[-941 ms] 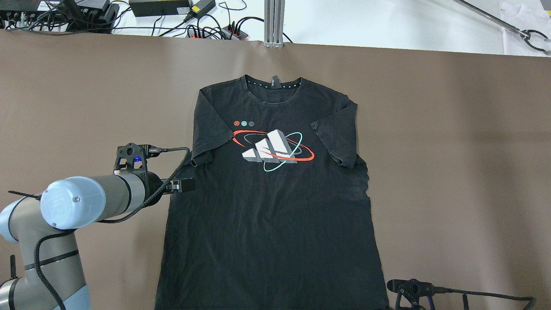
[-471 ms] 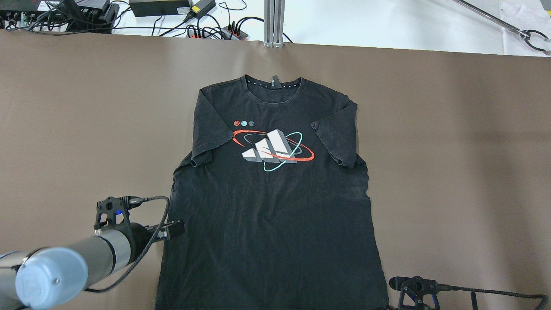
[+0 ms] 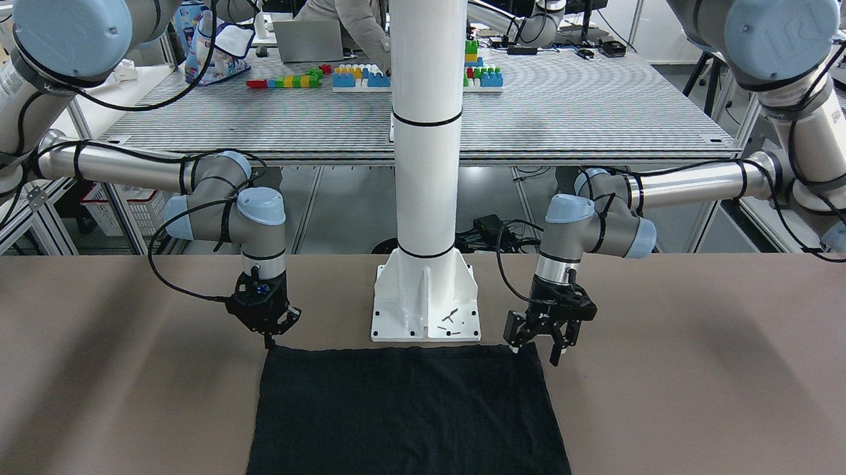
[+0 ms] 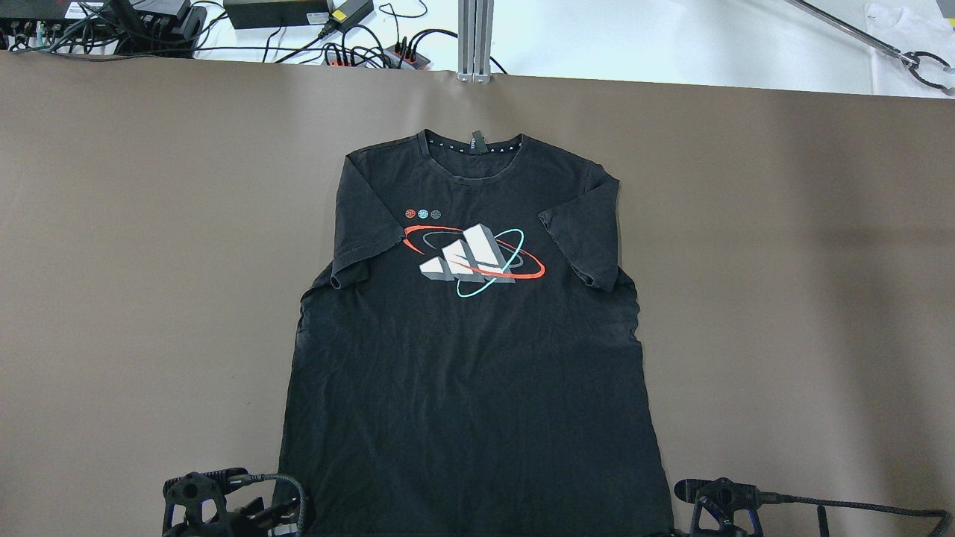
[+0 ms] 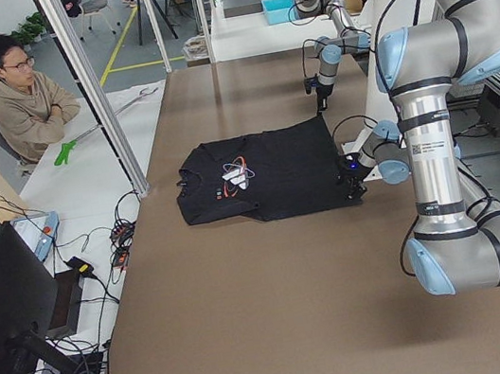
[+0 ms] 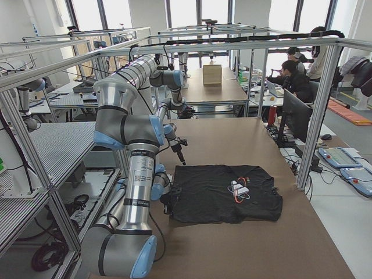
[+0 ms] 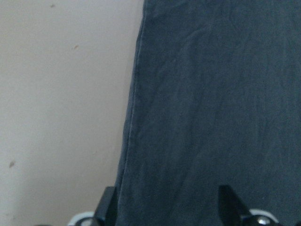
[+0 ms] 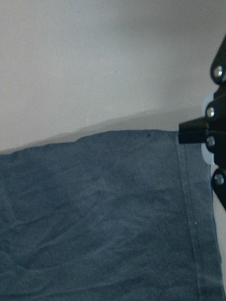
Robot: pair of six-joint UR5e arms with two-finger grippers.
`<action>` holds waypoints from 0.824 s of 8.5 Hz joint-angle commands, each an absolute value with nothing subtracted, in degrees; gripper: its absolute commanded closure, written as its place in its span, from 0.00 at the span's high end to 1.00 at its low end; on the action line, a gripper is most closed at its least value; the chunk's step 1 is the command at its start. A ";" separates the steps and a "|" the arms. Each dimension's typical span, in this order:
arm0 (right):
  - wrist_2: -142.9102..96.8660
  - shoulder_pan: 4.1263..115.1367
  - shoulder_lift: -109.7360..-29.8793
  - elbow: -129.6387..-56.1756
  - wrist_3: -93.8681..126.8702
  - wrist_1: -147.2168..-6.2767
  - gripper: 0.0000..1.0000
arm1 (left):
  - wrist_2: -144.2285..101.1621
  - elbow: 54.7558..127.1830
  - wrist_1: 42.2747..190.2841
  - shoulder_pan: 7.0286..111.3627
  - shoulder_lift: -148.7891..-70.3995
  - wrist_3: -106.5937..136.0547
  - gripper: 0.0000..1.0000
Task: Fold clothes
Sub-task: 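Move both grippers down to the shirt hem corners nearest the robot, then close both grippers on the hem corners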
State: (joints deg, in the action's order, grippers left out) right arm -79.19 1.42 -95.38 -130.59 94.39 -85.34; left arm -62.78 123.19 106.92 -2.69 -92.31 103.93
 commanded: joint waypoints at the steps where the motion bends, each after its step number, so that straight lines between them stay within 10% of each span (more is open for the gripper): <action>1: -79.19 1.41 -95.36 -130.61 94.39 -85.34 0.00 | -61.18 122.70 104.94 -6.23 -92.11 108.79 0.63; 7: -79.01 1.32 -95.10 -130.87 94.57 -85.34 0.00 | -60.29 119.88 104.85 -9.40 -92.11 114.61 0.60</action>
